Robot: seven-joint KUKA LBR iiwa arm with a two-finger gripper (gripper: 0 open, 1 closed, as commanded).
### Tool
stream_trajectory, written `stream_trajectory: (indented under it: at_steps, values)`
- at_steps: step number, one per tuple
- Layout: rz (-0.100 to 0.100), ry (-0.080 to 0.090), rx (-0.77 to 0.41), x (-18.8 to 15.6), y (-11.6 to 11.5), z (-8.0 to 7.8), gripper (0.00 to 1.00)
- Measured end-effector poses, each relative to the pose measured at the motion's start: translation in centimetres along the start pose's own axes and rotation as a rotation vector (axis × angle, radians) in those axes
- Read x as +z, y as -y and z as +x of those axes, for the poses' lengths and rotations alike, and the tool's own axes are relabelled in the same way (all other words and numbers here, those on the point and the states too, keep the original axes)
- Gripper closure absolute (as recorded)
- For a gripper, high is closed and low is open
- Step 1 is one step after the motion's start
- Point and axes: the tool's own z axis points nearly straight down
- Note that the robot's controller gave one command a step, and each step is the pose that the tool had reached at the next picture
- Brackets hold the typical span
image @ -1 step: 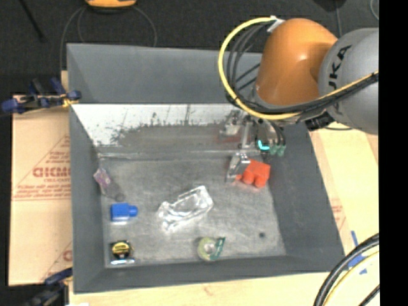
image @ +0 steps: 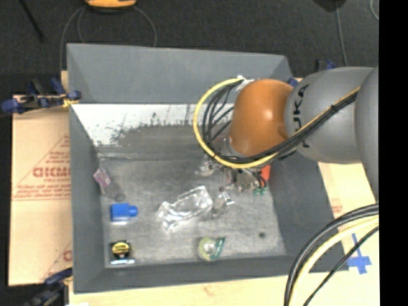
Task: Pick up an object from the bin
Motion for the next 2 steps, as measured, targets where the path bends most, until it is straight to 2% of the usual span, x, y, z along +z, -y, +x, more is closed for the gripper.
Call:
stream_trajectory:
  at_steps: [1, 2]
  values:
    - [-0.001, 0.013, -0.008, 3.5, -2.17, 0.28, 0.0]
    - [0.0, 0.014, -0.008, 3.23, -2.09, 0.18, 1.0]
